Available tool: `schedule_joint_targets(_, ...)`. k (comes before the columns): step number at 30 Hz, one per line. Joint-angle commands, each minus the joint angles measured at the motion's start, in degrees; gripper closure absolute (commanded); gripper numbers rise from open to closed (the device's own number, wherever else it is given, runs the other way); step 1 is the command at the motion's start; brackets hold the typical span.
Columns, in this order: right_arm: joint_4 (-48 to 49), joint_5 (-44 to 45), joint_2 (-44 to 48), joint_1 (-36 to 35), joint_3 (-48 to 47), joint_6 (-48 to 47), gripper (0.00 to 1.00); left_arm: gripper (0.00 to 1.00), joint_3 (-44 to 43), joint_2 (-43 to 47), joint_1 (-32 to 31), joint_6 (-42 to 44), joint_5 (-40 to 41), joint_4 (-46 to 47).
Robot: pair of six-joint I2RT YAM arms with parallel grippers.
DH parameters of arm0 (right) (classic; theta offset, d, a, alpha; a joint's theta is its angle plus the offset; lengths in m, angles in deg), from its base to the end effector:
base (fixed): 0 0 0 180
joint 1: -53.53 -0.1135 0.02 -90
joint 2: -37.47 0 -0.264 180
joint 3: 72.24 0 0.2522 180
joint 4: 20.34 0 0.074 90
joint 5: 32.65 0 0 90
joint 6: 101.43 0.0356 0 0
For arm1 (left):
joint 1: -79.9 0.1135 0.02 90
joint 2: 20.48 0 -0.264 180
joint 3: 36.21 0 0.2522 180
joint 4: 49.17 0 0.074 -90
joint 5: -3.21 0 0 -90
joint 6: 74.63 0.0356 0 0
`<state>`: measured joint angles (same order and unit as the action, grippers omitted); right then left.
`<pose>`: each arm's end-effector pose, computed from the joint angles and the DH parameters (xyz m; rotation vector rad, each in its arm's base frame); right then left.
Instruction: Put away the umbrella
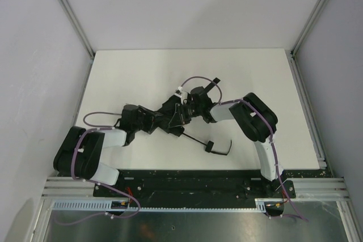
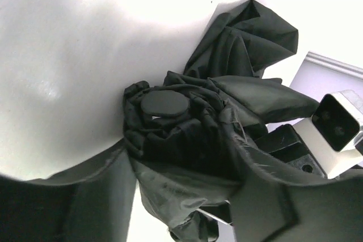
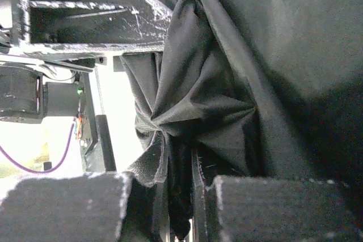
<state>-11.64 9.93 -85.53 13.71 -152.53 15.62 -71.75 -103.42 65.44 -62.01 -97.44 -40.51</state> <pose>0.3138 0.2958 0.1090 -0.7915 2.2317 1.5205 0.2339 -0.0671 0.1217 -1.1889 2.1537 -1.0063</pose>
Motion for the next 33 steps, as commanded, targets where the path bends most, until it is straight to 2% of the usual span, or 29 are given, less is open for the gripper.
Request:
schedule_joint_targets(1,-14.00,1.48,-5.21,-0.45,4.31,-2.69,1.00,0.48,0.50,-3.74,-0.74,4.85,4.83,0.67)
schedule_joint_targets(4,-14.08,1.29,-4.55,-0.63,4.02,-3.20,1.00,0.64,1.07,-3.97,-0.87,5.62,4.04,1.82)
schedule_joint_targets(6,-14.96,1.50,-3.35,-0.84,3.57,-4.03,1.00,0.79,1.00,-3.87,-0.89,6.27,3.53,1.90)
schedule_joint_targets(8,-17.05,2.10,-1.93,-0.83,2.51,-5.17,0.93,0.91,0.68,-4.05,-0.85,7.00,2.92,1.77)
schedule_joint_targets(10,-20.05,3.99,-0.08,-0.56,0.97,-6.37,0.80,0.96,0.40,-4.20,-0.84,7.43,2.02,1.28)
schedule_joint_targets(14,-27.06,9.75,6.99,-0.17,-1.70,-9.01,0.41,1.00,-0.20,-3.55,-0.86,8.28,1.12,-2.29)
schedule_joint_targets(17,-30.63,13.37,14.64,-0.16,-2.57,-12.30,0.10,1.00,-2.01,-2.46,-0.84,8.83,2.96,-9.66)
schedule_joint_targets(18,-31.64,15.41,17.36,-0.39,-2.70,-13.87,0.05,1.00,-2.86,-2.21,-0.88,8.78,3.78,-13.00)
schedule_joint_targets(21,-34.59,23.02,25.30,-2.81,-2.73,-18.89,0.01,1.00,-4.61,-1.95,-0.92,8.37,4.61,-18.24)
schedule_joint_targets(25,-36.05,40.22,31.86,-9.99,-2.67,-26.55,0.01,1.00,-5.24,-2.88,-0.77,7.57,2.85,-20.06)
schedule_joint_targets(29,-31.90,55.67,30.97,-17.85,-2.70,-34.75,0.01,1.00,-6.23,-3.70,-0.75,7.03,0.93,-22.82)
schedule_joint_targets(33,-25.83,61.97,27.45,-21.81,-1.93,-39.31,0.04,1.00,-7.04,-2.59,-0.75,6.99,1.30,-25.92)
